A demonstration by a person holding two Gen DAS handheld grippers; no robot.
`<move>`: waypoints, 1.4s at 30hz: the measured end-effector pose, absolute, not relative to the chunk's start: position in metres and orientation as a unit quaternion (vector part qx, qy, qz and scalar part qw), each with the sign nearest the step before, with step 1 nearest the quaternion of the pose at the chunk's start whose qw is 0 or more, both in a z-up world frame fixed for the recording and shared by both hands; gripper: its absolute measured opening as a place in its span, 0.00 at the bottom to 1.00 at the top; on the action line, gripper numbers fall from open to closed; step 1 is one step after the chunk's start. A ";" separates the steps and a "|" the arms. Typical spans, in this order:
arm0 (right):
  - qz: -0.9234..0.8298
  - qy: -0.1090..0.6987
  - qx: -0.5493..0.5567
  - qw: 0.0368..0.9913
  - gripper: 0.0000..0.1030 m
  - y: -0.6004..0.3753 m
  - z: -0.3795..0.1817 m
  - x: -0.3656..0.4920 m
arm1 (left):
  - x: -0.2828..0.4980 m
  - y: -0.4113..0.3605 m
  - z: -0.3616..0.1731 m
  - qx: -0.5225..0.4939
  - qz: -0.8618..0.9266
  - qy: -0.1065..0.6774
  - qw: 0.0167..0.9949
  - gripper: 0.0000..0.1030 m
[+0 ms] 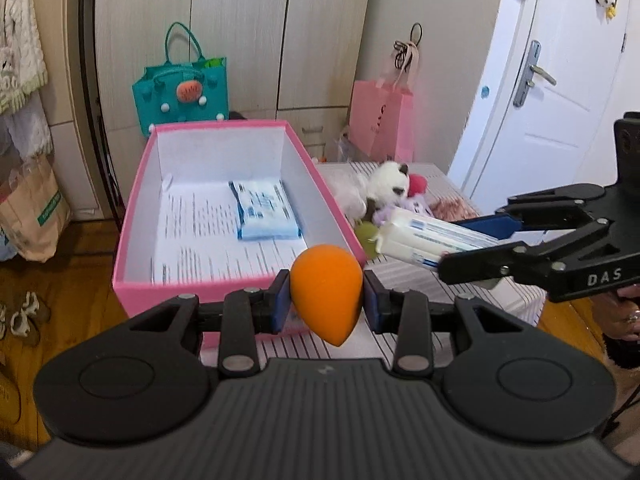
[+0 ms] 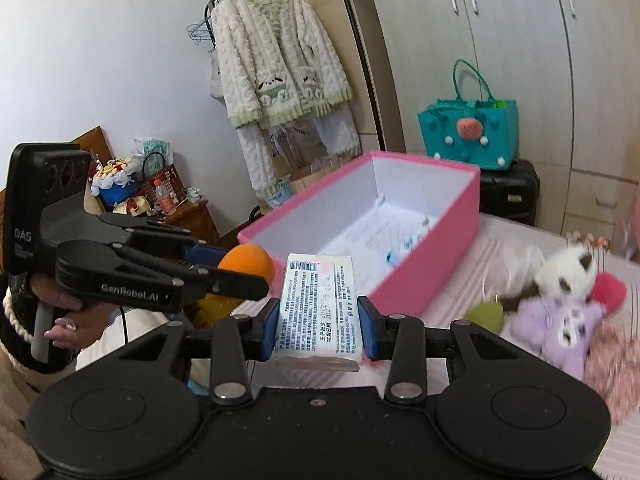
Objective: Organize soft objects
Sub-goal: 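Carry the orange sponge and soap box over the pink box with both grippers, then open both grippers to drop the sponge and soap box into the box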
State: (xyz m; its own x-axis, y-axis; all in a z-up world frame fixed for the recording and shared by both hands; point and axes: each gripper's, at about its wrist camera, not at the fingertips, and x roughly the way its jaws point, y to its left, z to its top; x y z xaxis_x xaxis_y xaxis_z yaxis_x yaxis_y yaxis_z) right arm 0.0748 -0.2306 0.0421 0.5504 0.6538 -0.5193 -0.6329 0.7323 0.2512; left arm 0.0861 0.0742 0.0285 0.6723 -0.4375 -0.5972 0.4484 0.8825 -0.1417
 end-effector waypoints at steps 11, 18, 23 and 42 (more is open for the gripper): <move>0.349 0.307 -0.028 0.885 0.44 -0.183 0.046 0.169 | 0.185 0.093 0.024 -0.015 -0.193 0.318 0.928 0.35; 0.334 0.365 -0.044 0.868 0.44 -0.149 0.023 0.241 | 0.264 0.102 0.006 -0.023 -0.148 0.379 0.913 0.35; 0.314 0.388 -0.087 0.862 0.44 -0.129 0.009 0.290 | 0.306 0.091 -0.006 0.011 -0.123 0.406 0.905 0.35; 0.303 0.395 -0.059 0.865 0.51 -0.135 0.006 0.332 | 0.331 0.084 0.000 0.056 -0.086 0.376 0.921 0.54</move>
State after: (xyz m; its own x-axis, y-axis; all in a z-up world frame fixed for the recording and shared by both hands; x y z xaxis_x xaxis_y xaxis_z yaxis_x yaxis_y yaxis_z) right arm 0.3324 -0.1351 0.0057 0.5038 0.4778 -0.7197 -0.5707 0.8095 0.1380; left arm 0.3312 0.0840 -0.0004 0.7029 -0.1169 -0.7016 0.2010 0.9789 0.0382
